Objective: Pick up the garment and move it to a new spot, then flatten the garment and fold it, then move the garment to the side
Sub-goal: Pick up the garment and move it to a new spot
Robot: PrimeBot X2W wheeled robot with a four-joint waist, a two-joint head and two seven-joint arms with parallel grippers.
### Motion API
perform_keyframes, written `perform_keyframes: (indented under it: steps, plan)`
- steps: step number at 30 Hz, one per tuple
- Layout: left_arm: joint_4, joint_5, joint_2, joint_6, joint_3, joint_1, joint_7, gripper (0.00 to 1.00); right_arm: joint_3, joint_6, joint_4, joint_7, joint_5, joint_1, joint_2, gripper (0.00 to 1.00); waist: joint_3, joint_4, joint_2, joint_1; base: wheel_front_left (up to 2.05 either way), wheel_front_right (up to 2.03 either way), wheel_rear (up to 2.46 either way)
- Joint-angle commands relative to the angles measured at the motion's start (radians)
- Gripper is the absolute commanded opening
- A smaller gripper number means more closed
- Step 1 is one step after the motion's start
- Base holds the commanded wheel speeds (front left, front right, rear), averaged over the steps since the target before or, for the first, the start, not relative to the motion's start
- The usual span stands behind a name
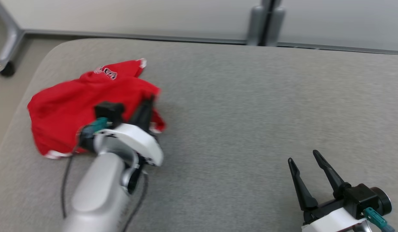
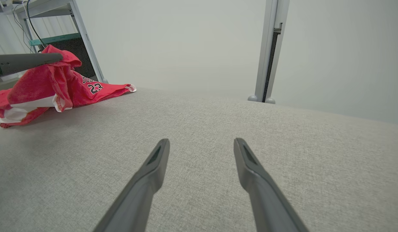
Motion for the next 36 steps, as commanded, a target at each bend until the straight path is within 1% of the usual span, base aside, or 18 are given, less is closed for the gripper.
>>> perform_keyframes:
  steps: [1,3,6,9,11,12,14,16,19,20,21,22,23,26,28,30,33,36]
  plan:
    - [-0.091,-0.038,-0.003,0.007,-0.085,0.033,0.047,0.0,0.002,0.0,0.001,0.0,0.007,0.004,0.005,1.0,-0.079,-0.133,0.0,0.0,0.0,0.0,0.0]
    - [-0.19,-0.072,0.0,0.039,-0.179,0.06,0.106,0.0,0.002,0.0,0.001,0.0,0.008,0.002,0.013,1.0,-0.09,-0.19,0.0,0.0,0.0,0.0,0.0]
    - [-0.302,-0.11,0.0,0.081,-0.312,0.079,0.191,0.0,0.0,0.0,0.002,0.0,0.007,0.001,0.022,1.0,-0.094,-0.28,0.0,0.0,0.0,0.0,0.0]
    - [-0.386,-0.161,-0.002,0.107,-0.433,0.078,0.259,0.0,-0.007,0.0,0.007,0.0,0.012,-0.003,0.027,1.0,-0.09,-0.367,0.0,0.0,0.0,0.0,0.0]
    - [-0.426,-0.202,-0.001,0.117,-0.507,0.064,0.297,0.0,-0.015,0.0,0.011,0.0,0.016,-0.003,0.031,1.0,-0.083,-0.418,0.0,0.0,0.0,0.0,0.0]
    - [-0.426,-0.202,-0.001,0.117,-0.507,0.064,0.297,0.0,-0.015,0.0,0.011,0.0,0.016,-0.003,0.031,1.0,-0.083,-0.418,0.0,0.0,0.0,0.0,0.0]
    - [-0.443,-0.228,0.0,0.134,-0.569,0.048,0.331,0.0,-0.011,0.0,0.017,0.0,0.018,-0.005,0.034,1.0,-0.074,-0.467,0.0,0.0,0.0,0.0,0.0]
    - [-0.439,-0.26,0.0,0.14,-0.623,0.037,0.363,0.0,-0.018,0.0,0.02,0.0,0.023,0.0,0.037,1.0,-0.065,-0.502,0.0,0.0,0.0,0.0,0.0]
    - [-0.388,-0.296,0.001,0.163,-0.672,0.022,0.377,0.0,-0.023,0.0,0.029,0.0,0.029,0.011,0.042,1.0,-0.053,-0.531,0.0,0.0,0.0,0.0,0.0]
    - [-0.363,-0.298,0.001,0.169,-0.684,0.014,0.363,0.0,-0.022,0.0,0.03,0.0,0.03,0.012,0.043,1.0,-0.049,-0.536,0.0,0.0,0.0,0.0,0.0]
    - [-0.338,-0.31,0.0,0.176,-0.695,0.011,0.349,0.24,-0.022,0.0,0.03,0.0,0.031,0.012,0.044,1.0,-0.045,-0.54,0.0,0.0,0.0,0.0,0.0]
    - [-0.315,-0.32,-0.001,0.173,-0.709,0.013,0.33,0.83,-0.021,0.0,0.03,0.0,0.032,0.013,0.045,1.0,-0.041,-0.541,0.0,0.0,0.0,0.0,0.0]
    - [-0.301,-0.332,-0.001,0.162,-0.718,0.011,0.294,1.0,-0.02,0.0,0.03,0.0,0.032,0.012,0.046,1.0,-0.037,-0.542,0.0,0.0,0.0,0.0,0.0]
    - [-0.269,-0.401,0.0,0.175,-0.709,0.022,0.183,1.0,-0.02,0.0,0.032,0.0,0.034,0.002,0.047,1.0,-0.029,-0.539,0.0,0.0,0.0,0.0,0.0]
    - [-0.293,-0.486,-0.001,0.179,-0.666,0.042,0.072,1.0,-0.029,0.0,0.028,0.0,0.035,-0.004,0.046,1.0,-0.029,-0.524,0.0,0.0,0.0,0.0,0.0]
    - [-0.269,-0.479,0.0,0.199,-0.662,0.033,-0.003,1.0,-0.038,0.0,0.025,0.0,0.03,0.001,0.046,1.0,-0.032,-0.5,0.0,0.0,0.0,0.0,0.0]
    - [-0.235,-0.473,0.007,0.224,-0.639,0.066,-0.058,1.0,-0.048,0.0,0.027,0.0,0.022,0.019,0.047,1.0,-0.051,-0.464,0.0,0.0,0.0,0.0,0.0]
    - [-0.254,-0.462,0.053,0.258,-0.586,0.128,-0.087,1.0,-0.06,0.0,0.023,0.0,0.014,0.033,0.046,1.0,-0.077,-0.431,0.0,0.0,0.0,0.0,0.0]
